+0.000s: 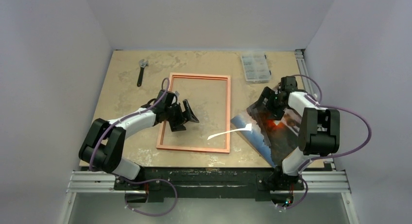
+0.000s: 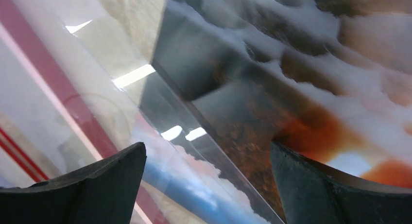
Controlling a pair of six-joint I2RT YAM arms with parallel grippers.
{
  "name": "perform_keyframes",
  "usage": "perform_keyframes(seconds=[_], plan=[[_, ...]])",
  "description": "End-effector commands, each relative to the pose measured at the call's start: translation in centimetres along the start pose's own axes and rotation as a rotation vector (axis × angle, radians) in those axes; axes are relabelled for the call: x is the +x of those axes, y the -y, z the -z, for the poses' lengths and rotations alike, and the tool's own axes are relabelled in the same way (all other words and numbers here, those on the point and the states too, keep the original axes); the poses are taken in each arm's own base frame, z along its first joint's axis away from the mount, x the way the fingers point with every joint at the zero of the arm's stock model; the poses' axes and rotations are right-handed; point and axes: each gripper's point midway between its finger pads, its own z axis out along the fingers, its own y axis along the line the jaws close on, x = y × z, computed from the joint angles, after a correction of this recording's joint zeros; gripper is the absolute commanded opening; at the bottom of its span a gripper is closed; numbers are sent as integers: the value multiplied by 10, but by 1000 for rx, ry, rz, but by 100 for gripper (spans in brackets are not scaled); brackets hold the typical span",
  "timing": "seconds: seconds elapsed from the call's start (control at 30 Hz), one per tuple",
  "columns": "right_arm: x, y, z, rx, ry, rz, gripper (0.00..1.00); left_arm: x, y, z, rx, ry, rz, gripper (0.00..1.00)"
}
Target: Put the photo into the frame
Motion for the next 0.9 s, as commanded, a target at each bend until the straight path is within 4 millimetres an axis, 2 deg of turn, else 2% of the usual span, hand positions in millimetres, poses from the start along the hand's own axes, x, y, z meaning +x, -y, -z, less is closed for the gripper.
perform_keyframes(seconds=[0.0,0.17,0.5,0.73,0.77,0.87], plan=[[-2,-15,-19,-114,-33,41,98,-6,15,-3,60,16,-14,81],[21,-23,-29,-215,-129,23,96,-10,20,-4,75,14,-19,81],[71,-27,-14,-317,-244,27,94,-24,30,0,48,24,-68,82],[105,-38,0,-362,-309,59,93,-42,11,18,-118,46,-126,83],[116,-44,1,-366,-332,81,93,-47,10,22,-143,63,-139,83],[131,-54,5,-375,-355,116,93,-51,0,32,-223,74,-164,83]])
